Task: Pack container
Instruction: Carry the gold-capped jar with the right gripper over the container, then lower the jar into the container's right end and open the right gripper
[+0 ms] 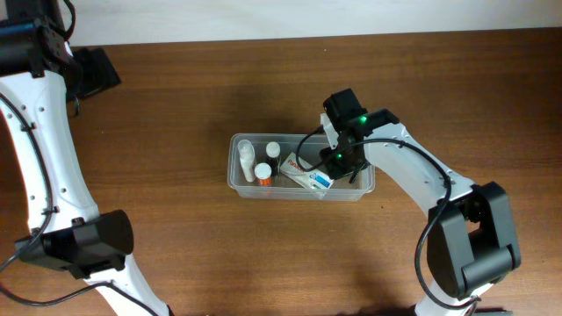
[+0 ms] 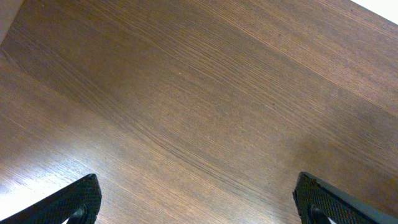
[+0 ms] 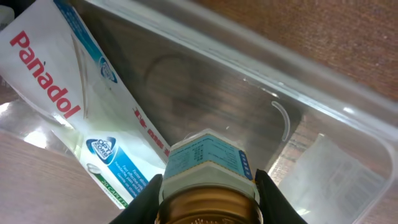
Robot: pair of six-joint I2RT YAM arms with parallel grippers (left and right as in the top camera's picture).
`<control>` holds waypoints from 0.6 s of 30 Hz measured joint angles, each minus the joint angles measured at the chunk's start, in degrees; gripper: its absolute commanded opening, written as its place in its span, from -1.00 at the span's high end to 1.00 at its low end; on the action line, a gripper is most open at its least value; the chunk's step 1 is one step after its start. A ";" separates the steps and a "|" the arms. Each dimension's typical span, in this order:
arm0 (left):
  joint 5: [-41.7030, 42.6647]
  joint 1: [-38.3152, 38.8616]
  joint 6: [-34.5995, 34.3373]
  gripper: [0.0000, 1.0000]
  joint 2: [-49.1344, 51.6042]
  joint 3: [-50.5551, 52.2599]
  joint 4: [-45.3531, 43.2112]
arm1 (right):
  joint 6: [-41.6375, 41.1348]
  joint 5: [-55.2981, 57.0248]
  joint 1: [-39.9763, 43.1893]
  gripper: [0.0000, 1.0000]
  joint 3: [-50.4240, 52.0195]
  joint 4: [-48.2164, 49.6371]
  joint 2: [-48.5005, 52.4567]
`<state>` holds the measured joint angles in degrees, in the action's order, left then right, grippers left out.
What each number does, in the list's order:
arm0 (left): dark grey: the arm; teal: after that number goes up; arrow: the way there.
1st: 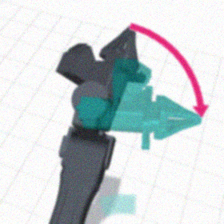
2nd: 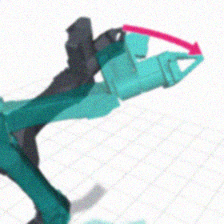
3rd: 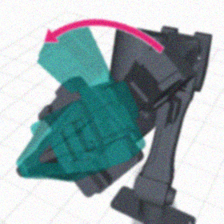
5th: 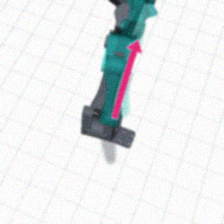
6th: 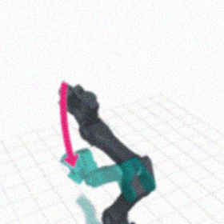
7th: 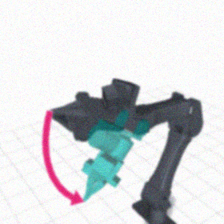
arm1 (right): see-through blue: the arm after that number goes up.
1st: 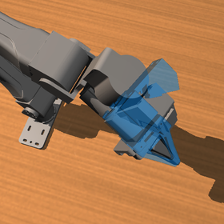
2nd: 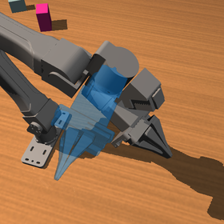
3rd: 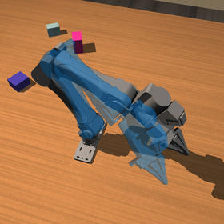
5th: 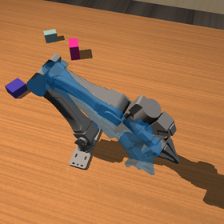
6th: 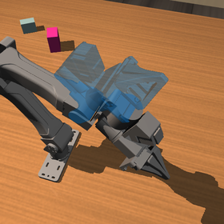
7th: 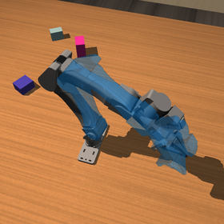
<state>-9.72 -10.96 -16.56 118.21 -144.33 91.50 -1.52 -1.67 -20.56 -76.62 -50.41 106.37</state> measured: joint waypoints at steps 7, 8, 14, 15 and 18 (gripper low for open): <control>0.00 0.00 0.00 -0.99 0.00 0.00 0.02 | 0.02 0.35 0.00 0.25 0.04 0.37 0.00; 0.00 0.00 0.00 -0.99 0.00 0.00 0.02 | 0.02 0.37 0.00 0.25 0.04 0.37 0.00; 0.00 0.00 0.00 -0.99 0.00 0.00 0.02 | 0.04 0.42 0.00 0.25 0.04 0.35 0.00; 0.00 0.00 0.00 -0.99 0.00 0.00 0.02 | 0.02 0.37 0.00 0.25 0.04 0.35 0.00; 0.00 0.00 0.02 -0.99 0.00 0.00 0.02 | 0.02 0.37 0.00 0.25 0.04 0.33 0.00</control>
<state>-9.72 -10.96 -16.53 118.21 -144.33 91.53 -1.50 -1.30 -20.56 -76.58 -50.09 106.37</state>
